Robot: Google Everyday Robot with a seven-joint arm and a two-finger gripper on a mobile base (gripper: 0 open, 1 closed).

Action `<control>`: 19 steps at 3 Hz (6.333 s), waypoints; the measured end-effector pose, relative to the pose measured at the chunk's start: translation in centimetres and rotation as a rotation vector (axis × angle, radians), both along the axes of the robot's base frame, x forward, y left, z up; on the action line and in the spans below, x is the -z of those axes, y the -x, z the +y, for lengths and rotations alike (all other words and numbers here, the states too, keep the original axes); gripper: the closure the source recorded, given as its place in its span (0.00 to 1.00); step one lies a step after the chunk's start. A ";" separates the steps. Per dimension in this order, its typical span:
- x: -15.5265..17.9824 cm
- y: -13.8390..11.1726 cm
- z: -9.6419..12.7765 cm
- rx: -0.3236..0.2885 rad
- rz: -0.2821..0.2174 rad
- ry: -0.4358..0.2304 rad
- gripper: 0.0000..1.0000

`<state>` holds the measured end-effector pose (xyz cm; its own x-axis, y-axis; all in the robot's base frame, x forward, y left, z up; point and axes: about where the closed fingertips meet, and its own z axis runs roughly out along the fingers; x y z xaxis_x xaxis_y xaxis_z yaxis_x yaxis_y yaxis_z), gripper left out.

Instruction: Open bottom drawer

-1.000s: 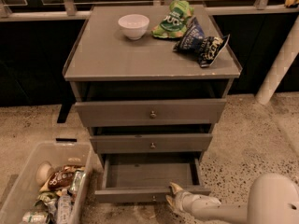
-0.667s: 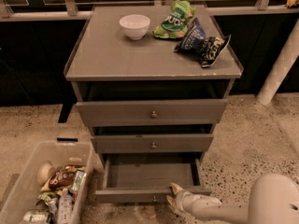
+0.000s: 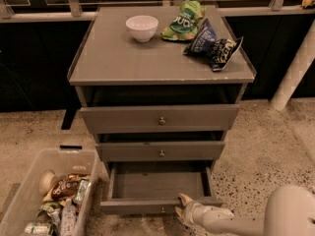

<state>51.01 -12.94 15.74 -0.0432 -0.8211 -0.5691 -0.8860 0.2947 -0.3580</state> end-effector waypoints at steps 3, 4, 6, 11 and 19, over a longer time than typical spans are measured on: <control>0.2 0.8 0.1 -0.008 -0.005 -0.007 1.00; 0.0 0.8 0.1 -0.008 -0.005 -0.007 1.00; 0.1 2.1 1.3 -0.025 -0.024 -0.032 1.00; 0.2 3.8 0.9 -0.044 -0.024 -0.024 1.00; 0.2 8.1 1.1 -0.096 -0.019 -0.017 1.00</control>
Offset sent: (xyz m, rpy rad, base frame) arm -0.2658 -0.0342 -0.2233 0.2532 -0.0883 0.2781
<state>42.91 -11.84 15.53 0.0462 -0.8111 -0.5831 -0.9033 0.2153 -0.3711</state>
